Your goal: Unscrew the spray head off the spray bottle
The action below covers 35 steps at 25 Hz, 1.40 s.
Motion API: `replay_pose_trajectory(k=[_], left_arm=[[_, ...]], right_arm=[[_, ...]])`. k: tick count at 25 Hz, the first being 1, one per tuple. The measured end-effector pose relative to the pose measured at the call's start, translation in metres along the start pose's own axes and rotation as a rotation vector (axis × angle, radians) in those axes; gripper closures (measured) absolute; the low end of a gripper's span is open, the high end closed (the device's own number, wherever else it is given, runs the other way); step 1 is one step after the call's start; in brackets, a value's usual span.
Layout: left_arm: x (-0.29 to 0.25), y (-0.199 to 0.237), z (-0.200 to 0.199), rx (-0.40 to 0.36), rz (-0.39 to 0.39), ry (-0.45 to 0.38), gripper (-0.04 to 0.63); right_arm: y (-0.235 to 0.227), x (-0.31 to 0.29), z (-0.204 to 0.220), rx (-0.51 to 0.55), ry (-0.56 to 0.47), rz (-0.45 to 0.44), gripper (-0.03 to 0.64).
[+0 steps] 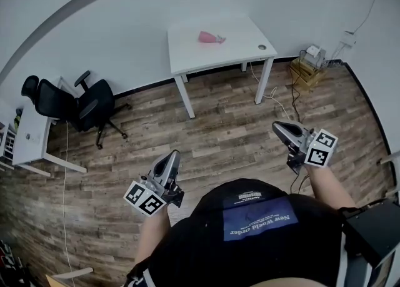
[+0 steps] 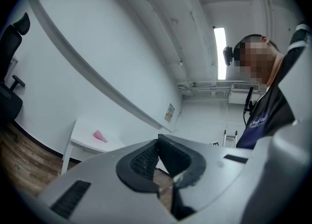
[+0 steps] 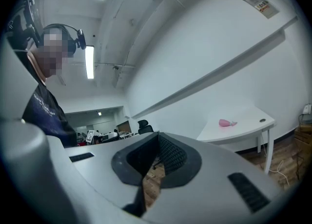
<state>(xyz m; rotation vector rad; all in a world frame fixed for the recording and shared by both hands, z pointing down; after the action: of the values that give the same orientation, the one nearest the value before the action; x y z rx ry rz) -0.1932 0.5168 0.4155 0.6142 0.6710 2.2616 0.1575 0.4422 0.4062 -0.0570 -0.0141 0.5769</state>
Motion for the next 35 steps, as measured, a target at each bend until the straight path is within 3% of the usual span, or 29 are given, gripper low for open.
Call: replay_pose_trajectory(k=[4, 11, 19, 29, 35], left_arm=[[-0.016, 0.018, -0.008, 0.018, -0.028, 0.0, 0.604], [-0.051, 0.038, -0.019, -0.031, -0.098, -0.047, 0.605], [-0.158, 0.068, -0.035, -0.052, -0.162, -0.114, 0.605], [-0.287, 0.105, -0.041, -0.046, -0.128, -0.107, 0.604], [-0.32, 0.128, -0.043, -0.054, -0.112, -0.081, 0.605]], right_arm=[[-0.027, -0.026, 0.001, -0.02, 0.002, -0.023, 0.621], [-0.091, -0.07, 0.007, -0.028, -0.016, -0.129, 0.621], [-0.214, -0.122, -0.022, 0.009, -0.023, -0.257, 0.621], [-0.344, -0.141, -0.027, 0.0, -0.029, -0.265, 0.621], [-0.378, -0.153, -0.019, -0.007, -0.017, -0.248, 0.621]])
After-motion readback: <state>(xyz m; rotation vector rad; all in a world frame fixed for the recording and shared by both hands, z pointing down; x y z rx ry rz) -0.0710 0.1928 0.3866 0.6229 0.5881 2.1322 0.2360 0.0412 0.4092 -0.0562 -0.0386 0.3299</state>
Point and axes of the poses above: the fingertips, and each gripper's own axes: x backward along the fingers, y to its left, z out of its underside, the point moved 4 cm from there along x, backward along the fingers, and after that the axes turned 14 degrees about x, right-handed, at the moved point
